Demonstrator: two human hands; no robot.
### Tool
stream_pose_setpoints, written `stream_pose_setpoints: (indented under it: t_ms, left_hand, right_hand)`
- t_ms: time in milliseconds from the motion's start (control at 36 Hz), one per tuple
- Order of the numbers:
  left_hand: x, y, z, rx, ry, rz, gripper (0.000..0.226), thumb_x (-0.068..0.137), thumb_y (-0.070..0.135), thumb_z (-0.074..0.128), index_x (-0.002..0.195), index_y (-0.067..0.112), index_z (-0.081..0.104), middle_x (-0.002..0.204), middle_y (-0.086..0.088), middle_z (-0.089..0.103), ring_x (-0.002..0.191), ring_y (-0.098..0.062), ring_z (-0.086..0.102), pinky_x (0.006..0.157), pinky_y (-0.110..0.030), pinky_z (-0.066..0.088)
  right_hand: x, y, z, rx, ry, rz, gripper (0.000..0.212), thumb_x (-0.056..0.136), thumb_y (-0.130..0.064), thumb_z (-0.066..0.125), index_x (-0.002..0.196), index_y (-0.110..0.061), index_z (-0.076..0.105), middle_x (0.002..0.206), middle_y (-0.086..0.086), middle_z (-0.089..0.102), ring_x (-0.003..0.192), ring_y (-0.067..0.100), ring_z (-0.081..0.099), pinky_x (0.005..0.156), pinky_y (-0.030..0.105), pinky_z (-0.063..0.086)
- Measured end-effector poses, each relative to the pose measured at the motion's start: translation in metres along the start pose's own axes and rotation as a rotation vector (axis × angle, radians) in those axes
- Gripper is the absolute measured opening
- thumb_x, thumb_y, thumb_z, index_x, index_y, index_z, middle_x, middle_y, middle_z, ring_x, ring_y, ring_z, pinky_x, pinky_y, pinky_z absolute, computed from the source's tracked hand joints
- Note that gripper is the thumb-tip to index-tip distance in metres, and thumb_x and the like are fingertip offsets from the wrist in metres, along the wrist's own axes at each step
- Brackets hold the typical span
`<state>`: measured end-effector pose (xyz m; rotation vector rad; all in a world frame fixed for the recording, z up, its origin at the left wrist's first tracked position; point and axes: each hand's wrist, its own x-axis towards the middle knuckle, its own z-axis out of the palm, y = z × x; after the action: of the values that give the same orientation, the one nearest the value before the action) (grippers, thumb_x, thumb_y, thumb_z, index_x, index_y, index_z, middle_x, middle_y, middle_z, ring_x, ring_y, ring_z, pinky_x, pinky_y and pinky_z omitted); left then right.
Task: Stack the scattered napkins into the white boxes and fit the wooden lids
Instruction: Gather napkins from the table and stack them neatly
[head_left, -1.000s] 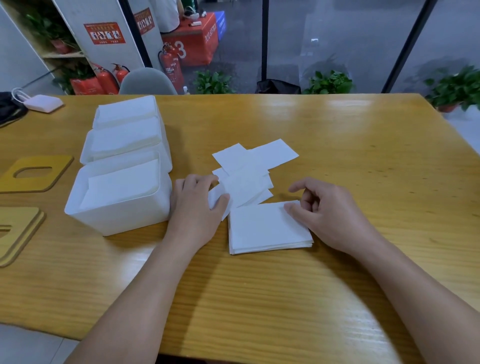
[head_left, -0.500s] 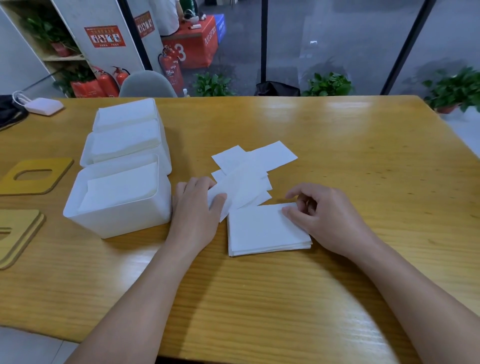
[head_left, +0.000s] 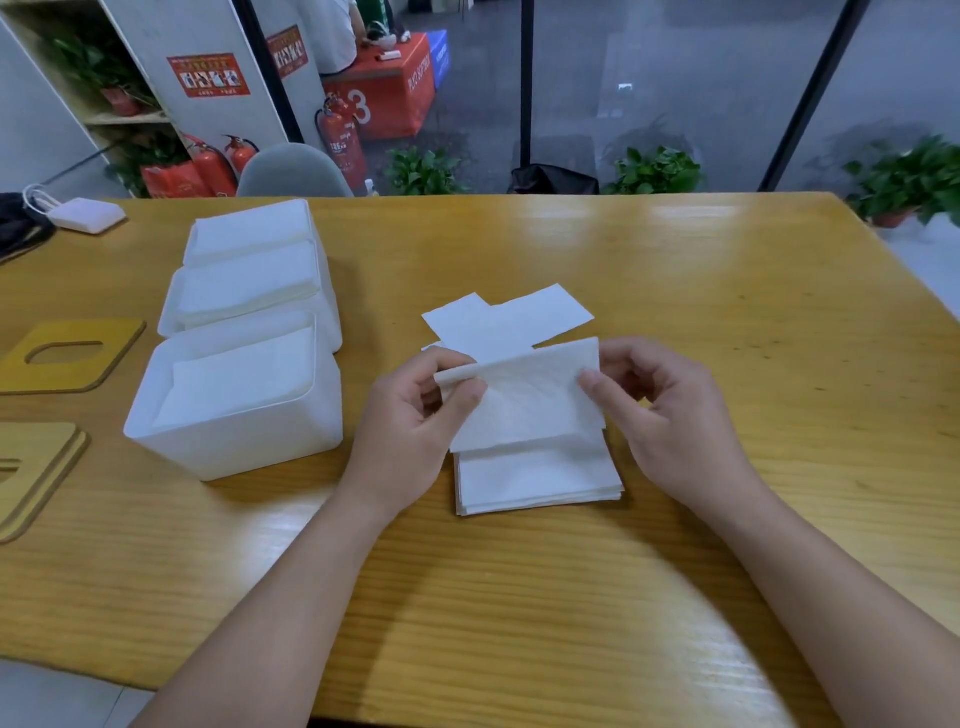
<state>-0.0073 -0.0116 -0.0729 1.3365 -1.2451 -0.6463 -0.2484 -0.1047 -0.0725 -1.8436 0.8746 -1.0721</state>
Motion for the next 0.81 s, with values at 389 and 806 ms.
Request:
stream_pose_setpoints:
  t_ms: [389, 806]
  left_hand:
    - [-0.004, 0.0, -0.006, 0.17, -0.15, -0.098, 0.044, 0.101, 0.005, 0.066, 0.133, 0.035, 0.064, 0.062, -0.005, 0.039, 0.061, -0.019, 0.036, 0.063, -0.025, 0.037]
    - [-0.001, -0.014, -0.01, 0.553, -0.055, 0.004, 0.015, 0.098, 0.024, 0.07, 0.099, 0.037, 0.076, 0.074, 0.011, 0.059, 0.079, -0.012, 0.059, 0.074, -0.036, 0.052]
  right_hand:
    - [0.002, -0.004, -0.008, -0.071, -0.215, 0.237, 0.038, 0.097, -0.01, 0.07, 0.126, -0.033, 0.062, 0.068, 0.009, 0.055, 0.059, 0.018, 0.045, 0.056, 0.026, 0.04]
    - [0.0, 0.007, -0.009, -0.323, -0.212, 0.155, 0.032, 0.087, -0.02, 0.08, 0.112, -0.038, 0.07, 0.084, -0.012, 0.061, 0.063, 0.009, 0.05, 0.062, 0.022, 0.045]
